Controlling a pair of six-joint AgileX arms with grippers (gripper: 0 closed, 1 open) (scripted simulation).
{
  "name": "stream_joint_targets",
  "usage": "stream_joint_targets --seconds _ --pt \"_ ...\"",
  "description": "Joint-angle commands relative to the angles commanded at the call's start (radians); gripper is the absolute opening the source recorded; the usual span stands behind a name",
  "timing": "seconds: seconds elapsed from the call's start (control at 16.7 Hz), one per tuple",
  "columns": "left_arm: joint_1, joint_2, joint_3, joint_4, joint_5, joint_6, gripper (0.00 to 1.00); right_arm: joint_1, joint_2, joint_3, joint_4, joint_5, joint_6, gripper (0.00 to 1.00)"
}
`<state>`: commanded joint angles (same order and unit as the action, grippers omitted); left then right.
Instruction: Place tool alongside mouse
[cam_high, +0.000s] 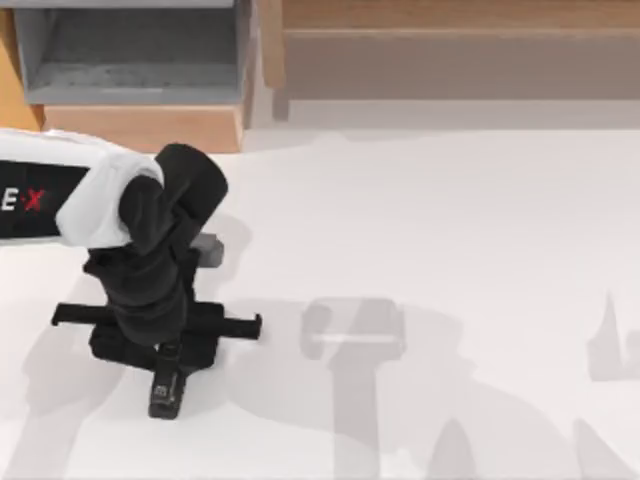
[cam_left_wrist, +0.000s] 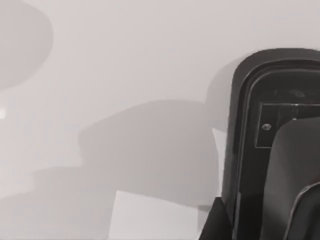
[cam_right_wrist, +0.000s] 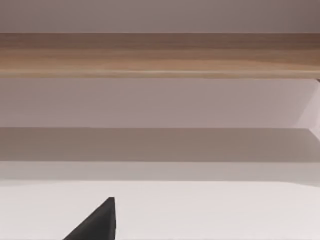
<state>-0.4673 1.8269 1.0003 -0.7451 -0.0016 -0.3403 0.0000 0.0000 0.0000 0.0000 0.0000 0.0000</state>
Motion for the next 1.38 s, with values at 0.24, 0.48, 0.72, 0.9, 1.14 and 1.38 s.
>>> stream_joint_targets --seconds 0.24,0.48,0.72,0.9,1.14,1.38 --pt "-0.001 -0.019 0.023 -0.036 0.0 0.0 0.0 0.0 0.0 0.0 0.0 0.0 0.0 1.0" --pt "0.0 -0.059 0.06 -0.12 0.0 -0.001 0.0 0.0 0.0 0.0 0.0 0.0 0.0 1.0" --pt "0.0 -0.057 0.059 -0.119 0.0 0.0 0.0 0.0 0.0 0.0 0.0 0.0 0.0 1.0" --pt "0.023 -0.081 0.08 -0.118 0.001 0.032 0.0 0.0 0.0 0.0 0.0 0.0 0.0 1.0" --pt "0.153 -0.141 0.105 -0.118 0.013 0.202 0.0 0.0 0.0 0.0 0.0 0.0 0.0 1.0" --pt "0.369 -0.169 0.119 -0.12 0.033 0.453 0.0 0.0 0.0 0.0 0.0 0.0 0.0 1.0"
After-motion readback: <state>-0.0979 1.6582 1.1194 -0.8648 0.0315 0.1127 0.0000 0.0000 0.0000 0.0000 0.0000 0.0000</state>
